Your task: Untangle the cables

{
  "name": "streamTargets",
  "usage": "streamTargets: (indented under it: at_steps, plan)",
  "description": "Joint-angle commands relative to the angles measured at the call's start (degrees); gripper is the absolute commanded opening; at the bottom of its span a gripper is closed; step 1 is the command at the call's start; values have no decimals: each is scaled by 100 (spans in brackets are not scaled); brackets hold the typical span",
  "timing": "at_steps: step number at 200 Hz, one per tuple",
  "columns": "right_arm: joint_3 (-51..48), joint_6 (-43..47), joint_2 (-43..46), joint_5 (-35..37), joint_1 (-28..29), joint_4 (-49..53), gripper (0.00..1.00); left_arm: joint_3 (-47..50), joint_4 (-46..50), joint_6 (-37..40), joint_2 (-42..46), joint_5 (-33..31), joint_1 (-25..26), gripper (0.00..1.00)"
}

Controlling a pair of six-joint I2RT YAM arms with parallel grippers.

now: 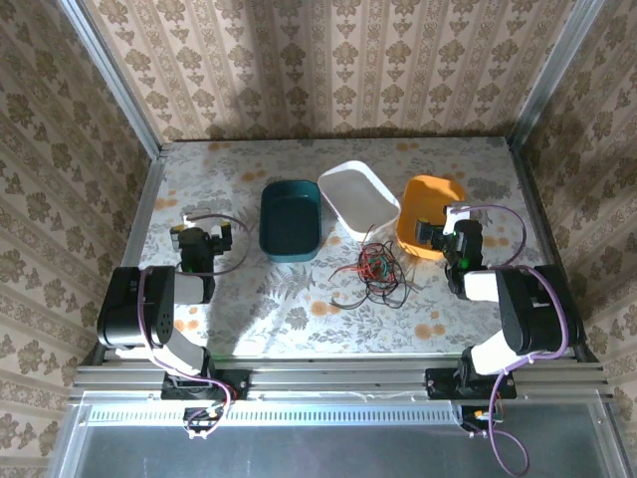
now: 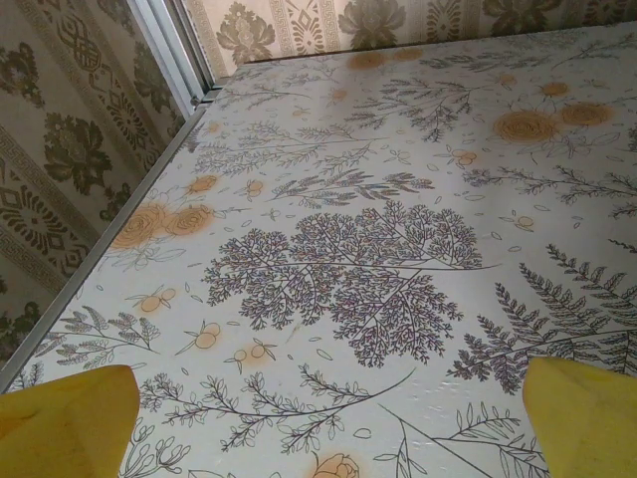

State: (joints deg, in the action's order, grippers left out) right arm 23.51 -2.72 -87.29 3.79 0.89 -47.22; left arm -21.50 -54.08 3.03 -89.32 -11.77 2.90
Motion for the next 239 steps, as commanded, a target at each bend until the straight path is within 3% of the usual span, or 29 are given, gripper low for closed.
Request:
streamTargets:
  at_steps: [1,185,221,239]
  plan:
    - [27,86,-35,-58,-16,-91,100,6,-137,-66,-15,52,-35,100]
    - [7,85,-34,-54,-18,-111,100,23,-155,-61,-15,61,-39,100]
    - [39,90,-17,-185,-40,-72,100,-126,317,236,208,738,18,100]
    - [286,128,213,-268,-45,504,100,-275,876,329,656,-206,326,100]
